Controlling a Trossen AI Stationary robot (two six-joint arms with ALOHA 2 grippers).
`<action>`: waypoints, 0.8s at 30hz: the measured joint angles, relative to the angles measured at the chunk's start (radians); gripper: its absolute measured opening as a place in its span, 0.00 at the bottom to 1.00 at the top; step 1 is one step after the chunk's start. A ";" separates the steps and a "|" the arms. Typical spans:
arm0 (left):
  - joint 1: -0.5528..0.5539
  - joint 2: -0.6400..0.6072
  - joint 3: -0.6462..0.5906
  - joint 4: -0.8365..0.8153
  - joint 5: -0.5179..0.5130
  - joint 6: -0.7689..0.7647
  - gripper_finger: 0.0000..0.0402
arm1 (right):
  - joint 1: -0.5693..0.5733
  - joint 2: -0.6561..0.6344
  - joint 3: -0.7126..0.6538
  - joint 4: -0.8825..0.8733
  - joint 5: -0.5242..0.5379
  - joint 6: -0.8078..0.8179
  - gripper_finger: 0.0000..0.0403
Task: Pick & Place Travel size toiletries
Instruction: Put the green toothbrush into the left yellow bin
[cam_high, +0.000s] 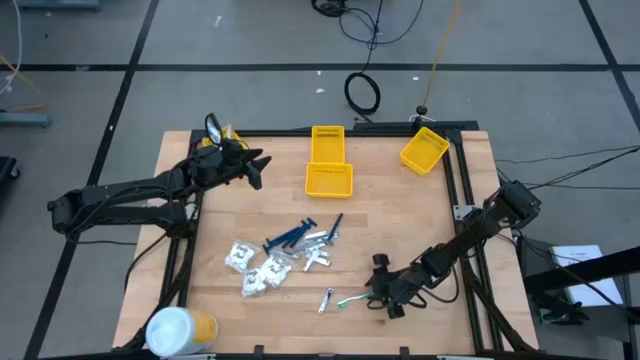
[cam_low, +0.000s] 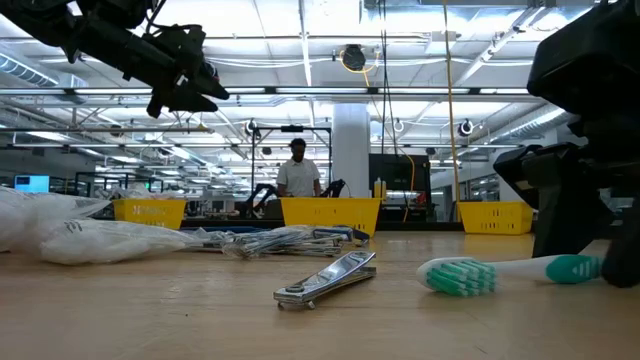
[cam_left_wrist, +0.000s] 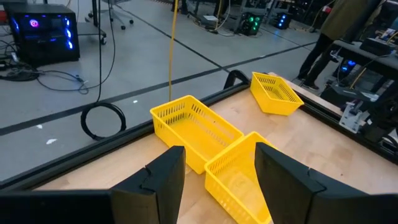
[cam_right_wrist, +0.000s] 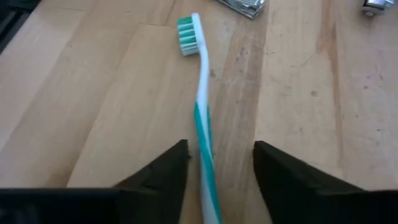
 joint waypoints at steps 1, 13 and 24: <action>0.000 0.000 0.000 0.000 -0.002 0.000 0.48 | -0.005 -0.004 0.000 -0.010 -0.004 -0.005 0.33; 0.000 0.000 0.000 0.000 -0.007 -0.004 0.48 | -0.107 -0.064 -0.005 -0.060 -0.104 -0.067 0.03; -0.014 0.022 0.000 0.024 0.041 0.118 0.48 | -0.302 -0.375 -0.018 0.136 0.143 -0.397 0.03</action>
